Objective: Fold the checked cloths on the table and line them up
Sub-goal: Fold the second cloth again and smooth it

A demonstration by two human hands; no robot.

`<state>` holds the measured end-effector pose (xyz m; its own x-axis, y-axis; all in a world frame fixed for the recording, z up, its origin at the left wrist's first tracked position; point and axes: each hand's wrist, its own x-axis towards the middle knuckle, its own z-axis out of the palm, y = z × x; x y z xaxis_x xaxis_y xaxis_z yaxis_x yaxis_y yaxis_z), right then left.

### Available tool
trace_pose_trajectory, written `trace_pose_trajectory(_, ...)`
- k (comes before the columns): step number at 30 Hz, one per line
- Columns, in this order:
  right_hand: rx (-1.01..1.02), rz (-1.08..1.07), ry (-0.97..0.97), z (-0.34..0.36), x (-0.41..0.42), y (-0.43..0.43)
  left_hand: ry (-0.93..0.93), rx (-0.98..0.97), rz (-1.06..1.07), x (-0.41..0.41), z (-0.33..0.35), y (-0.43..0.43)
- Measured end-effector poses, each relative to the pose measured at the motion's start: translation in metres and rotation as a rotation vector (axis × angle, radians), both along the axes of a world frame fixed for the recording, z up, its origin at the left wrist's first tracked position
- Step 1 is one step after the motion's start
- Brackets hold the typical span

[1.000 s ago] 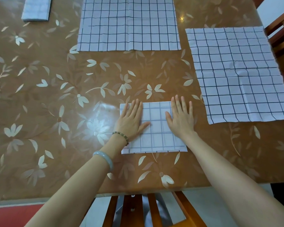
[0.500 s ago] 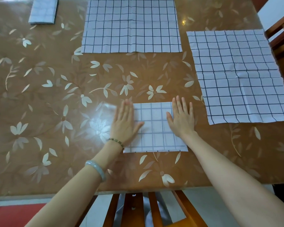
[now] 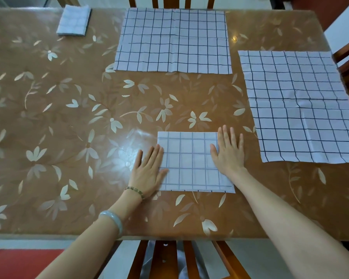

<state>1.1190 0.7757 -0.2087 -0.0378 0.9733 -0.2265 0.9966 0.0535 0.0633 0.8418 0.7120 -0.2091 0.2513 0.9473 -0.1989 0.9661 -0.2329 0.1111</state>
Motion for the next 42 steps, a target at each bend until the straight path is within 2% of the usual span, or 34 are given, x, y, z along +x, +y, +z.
trace_pose_trajectory(7,-0.095,0.034,-0.079,0.019,-0.003,0.004,0.095,-0.070,-0.076,-0.024,0.011,0.007)
trace_pose_trajectory(10,-0.057,-0.027,-0.015,0.034,-0.009,0.008,0.034,-0.038,-0.043,-0.029,0.020,0.009)
trace_pose_trajectory(12,0.047,-0.026,0.120,0.045,-0.022,0.007,-0.118,-0.073,0.117,-0.018,0.033,0.010)
trace_pose_trajectory(14,0.095,0.015,0.293,0.053,-0.036,0.000,-0.258,-0.022,0.256,-0.003,0.046,0.011)
trace_pose_trajectory(17,-0.068,0.077,0.511,0.054,-0.050,-0.016,-0.420,-0.042,0.440,0.017,0.051,0.014)
trace_pose_trajectory(20,-0.220,0.068,0.526,0.050,-0.052,-0.025,-0.568,-0.101,0.611,0.028,0.047,0.017)
trace_pose_trajectory(23,-0.312,0.026,0.515,0.048,-0.050,-0.026,-0.638,-0.147,0.750,0.036,0.046,0.019)
trace_pose_trajectory(26,-0.363,0.013,0.539,0.047,-0.048,-0.022,-0.669,-0.277,0.881,0.037,0.046,0.024)
trace_pose_trajectory(29,-0.410,-0.009,0.566,0.047,-0.048,-0.018,-0.671,-0.435,0.904,0.033,0.042,0.032)
trace_pose_trajectory(32,-0.439,-0.006,0.557,0.047,-0.048,-0.016,-0.805,-0.535,0.933,0.035,0.046,0.034)
trace_pose_trajectory(37,-0.456,0.005,0.556,0.051,-0.050,-0.018,-0.829,-0.500,0.841,0.029,0.054,0.032)
trace_pose_trajectory(42,-0.467,0.080,0.509,0.050,-0.077,-0.030,-0.757,-0.467,0.823,-0.001,0.064,0.024)
